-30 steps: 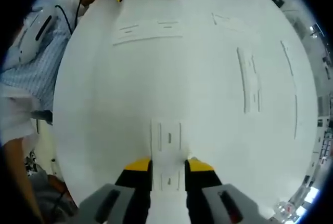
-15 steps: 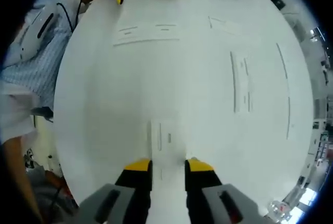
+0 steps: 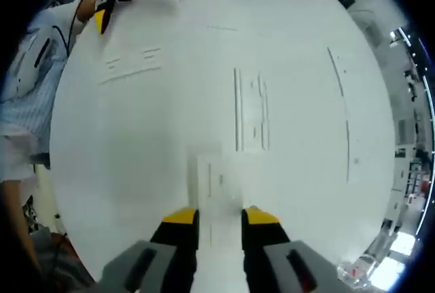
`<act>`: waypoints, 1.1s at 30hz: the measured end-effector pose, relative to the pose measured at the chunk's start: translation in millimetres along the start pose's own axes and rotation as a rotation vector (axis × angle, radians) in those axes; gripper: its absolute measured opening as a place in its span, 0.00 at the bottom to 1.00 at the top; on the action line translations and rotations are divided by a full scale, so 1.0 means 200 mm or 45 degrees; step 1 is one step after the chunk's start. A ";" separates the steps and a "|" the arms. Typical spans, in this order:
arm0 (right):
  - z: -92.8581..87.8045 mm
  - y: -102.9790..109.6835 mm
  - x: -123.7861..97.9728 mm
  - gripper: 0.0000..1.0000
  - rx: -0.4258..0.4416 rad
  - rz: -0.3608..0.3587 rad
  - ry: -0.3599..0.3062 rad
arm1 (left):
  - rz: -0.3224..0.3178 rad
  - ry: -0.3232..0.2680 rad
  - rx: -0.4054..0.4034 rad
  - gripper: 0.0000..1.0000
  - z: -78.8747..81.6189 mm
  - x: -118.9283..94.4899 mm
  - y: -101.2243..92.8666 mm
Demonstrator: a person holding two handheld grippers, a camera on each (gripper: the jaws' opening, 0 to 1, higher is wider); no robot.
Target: Locate the socket holder cover, grip the socket holder cover, clip it into the socket holder slot.
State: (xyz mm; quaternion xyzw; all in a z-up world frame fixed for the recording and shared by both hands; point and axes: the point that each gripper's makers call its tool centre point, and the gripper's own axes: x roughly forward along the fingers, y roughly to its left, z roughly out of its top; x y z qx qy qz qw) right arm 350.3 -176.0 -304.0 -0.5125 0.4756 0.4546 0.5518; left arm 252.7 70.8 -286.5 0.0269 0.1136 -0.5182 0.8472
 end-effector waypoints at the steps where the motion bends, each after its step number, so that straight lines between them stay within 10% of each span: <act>1: 0.00 -0.02 0.01 0.25 0.006 0.003 0.001 | -0.002 0.003 -0.001 0.79 0.00 0.00 0.00; 33: 0.02 -0.12 0.16 0.25 0.012 0.074 0.014 | -0.020 0.018 0.003 0.79 -0.02 0.04 -0.01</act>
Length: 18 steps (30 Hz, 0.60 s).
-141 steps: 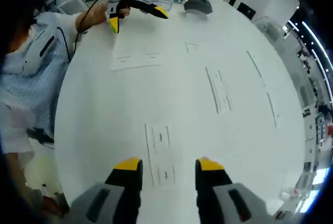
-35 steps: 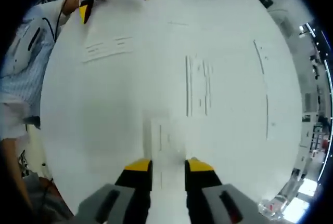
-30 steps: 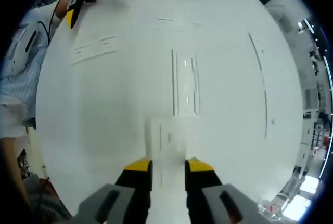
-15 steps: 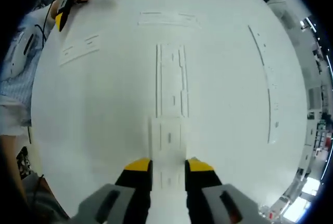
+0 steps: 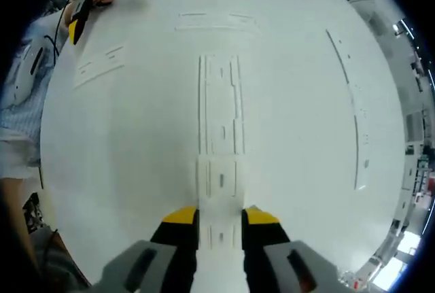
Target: Locate the socket holder cover, grip the socket holder cover, clip it into the socket holder slot.
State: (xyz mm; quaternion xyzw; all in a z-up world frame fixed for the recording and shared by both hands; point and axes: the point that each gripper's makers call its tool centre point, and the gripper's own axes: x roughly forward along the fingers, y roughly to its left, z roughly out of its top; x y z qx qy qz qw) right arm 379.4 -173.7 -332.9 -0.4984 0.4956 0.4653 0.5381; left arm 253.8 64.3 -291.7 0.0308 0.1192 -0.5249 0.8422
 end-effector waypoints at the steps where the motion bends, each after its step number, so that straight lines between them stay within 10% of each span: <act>1: 0.00 0.00 0.00 0.25 -0.001 -0.001 0.002 | 0.000 0.000 0.000 0.79 0.00 0.00 0.00; 18: 0.05 -0.02 0.01 0.25 -0.001 -0.002 0.015 | -0.008 0.005 0.000 0.79 -0.01 0.00 -0.01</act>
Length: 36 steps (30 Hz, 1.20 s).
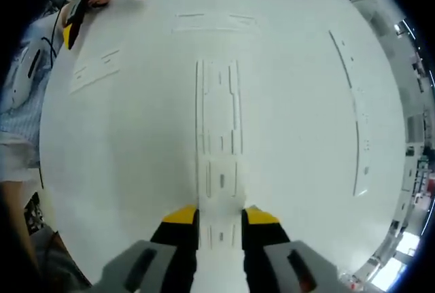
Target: Locate the socket holder cover, grip the socket holder cover, clip it into the socket holder slot.
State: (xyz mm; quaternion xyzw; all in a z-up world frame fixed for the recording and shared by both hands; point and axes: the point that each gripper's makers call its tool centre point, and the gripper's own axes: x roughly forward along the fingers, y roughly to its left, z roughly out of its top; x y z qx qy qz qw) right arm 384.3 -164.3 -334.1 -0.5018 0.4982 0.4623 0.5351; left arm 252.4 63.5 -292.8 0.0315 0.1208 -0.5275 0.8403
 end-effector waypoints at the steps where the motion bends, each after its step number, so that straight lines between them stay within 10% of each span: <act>1: 0.01 0.00 0.00 0.25 -0.001 0.001 0.000 | -0.001 -0.001 0.000 0.79 0.00 0.00 0.00; 36: 0.13 0.00 -0.01 0.25 -0.018 0.006 -0.004 | -0.016 -0.004 0.009 0.79 0.01 -0.01 -0.03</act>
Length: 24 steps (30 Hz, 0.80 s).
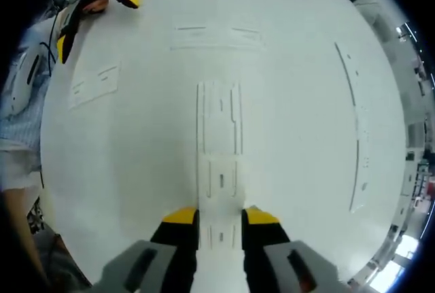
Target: Locate the socket holder cover, grip the socket holder cover, clip it into the socket holder slot.
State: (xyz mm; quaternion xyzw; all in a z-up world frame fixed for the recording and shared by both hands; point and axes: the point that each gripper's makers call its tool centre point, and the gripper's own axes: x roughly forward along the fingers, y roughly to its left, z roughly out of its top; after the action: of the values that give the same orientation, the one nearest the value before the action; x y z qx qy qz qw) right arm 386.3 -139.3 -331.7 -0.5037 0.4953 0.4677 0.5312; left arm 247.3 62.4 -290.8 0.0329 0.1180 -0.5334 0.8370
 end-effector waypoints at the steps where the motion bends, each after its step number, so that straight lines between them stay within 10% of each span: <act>1: 0.00 0.00 0.00 0.25 -0.001 -0.001 -0.001 | -0.001 0.000 0.000 0.79 0.00 0.00 0.00; 24: -0.01 -0.01 0.01 0.31 0.038 -0.021 -0.049 | 0.010 0.014 0.010 0.79 -0.01 0.01 0.02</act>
State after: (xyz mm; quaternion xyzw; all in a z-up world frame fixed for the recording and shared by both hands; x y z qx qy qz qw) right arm 388.0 -141.2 -333.7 -0.4906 0.4879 0.4655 0.5519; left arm 251.2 62.9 -292.7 0.0396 0.1202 -0.5303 0.8383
